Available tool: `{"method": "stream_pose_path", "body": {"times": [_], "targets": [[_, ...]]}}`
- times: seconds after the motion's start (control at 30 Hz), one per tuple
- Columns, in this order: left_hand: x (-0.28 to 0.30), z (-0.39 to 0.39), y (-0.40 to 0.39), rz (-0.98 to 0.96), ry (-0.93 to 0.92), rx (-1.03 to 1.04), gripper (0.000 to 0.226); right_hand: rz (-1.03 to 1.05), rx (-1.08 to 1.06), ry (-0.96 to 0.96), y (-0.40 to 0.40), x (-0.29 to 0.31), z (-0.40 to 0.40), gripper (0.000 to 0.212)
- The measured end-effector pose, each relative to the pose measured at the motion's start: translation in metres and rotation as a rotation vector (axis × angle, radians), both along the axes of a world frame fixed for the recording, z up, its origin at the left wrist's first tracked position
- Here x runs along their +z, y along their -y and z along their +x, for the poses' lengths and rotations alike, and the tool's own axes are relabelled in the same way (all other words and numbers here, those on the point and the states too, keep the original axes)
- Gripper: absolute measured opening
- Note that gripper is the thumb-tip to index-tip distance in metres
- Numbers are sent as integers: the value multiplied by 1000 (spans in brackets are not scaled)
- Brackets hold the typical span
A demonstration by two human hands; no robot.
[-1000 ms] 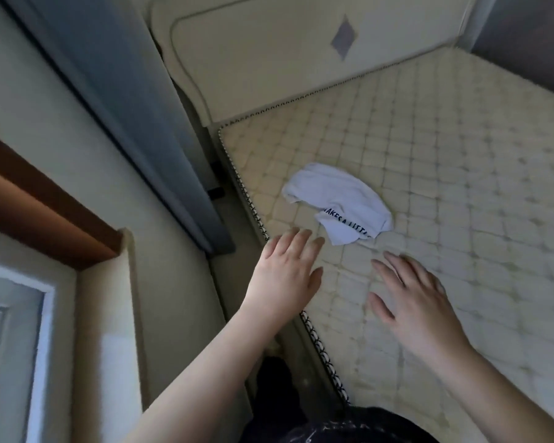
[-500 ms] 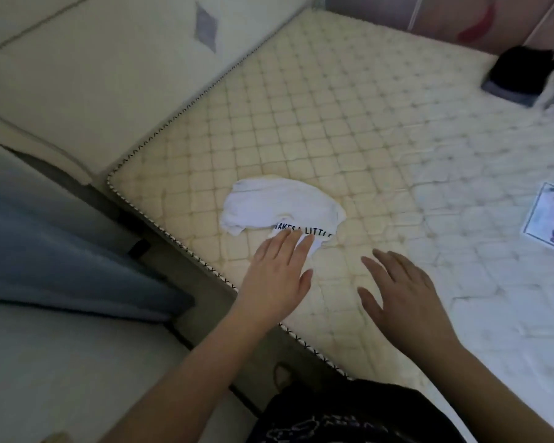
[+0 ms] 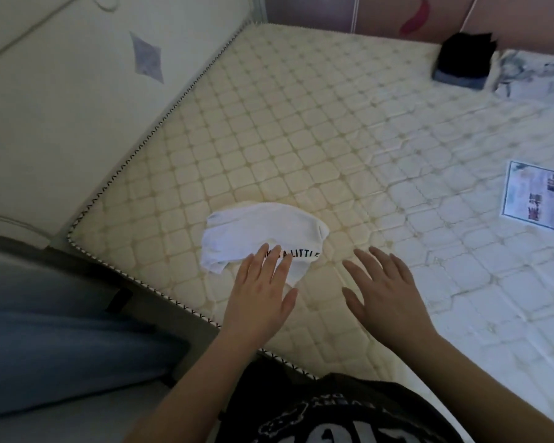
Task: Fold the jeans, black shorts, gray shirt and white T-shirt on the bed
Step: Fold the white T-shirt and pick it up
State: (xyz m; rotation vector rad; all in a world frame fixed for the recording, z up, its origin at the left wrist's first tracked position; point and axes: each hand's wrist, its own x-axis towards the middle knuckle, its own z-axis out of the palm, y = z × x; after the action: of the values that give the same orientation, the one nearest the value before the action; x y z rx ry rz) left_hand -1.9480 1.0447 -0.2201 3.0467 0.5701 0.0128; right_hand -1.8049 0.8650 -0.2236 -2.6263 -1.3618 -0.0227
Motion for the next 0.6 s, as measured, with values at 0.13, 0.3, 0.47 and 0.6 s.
{"method": "stream_pose_path", "body": {"times": [0.13, 0.3, 0.47, 0.6], "targets": [[-23, 11, -57, -22, 28, -88, 51, -40, -90, -21, -52, -14, -2, 43], [-41, 18, -144, -83, 21, -185, 55, -74, -212, -37, -129, -38, -21, 43], [-48, 28, -217, -105, -42, -278, 51, -113, -285, -91, -202, -55, -28, 43], [-64, 59, -242, -157, -119, -346, 51, -131, -401, -179, -237, -64, -9, 46]]}}
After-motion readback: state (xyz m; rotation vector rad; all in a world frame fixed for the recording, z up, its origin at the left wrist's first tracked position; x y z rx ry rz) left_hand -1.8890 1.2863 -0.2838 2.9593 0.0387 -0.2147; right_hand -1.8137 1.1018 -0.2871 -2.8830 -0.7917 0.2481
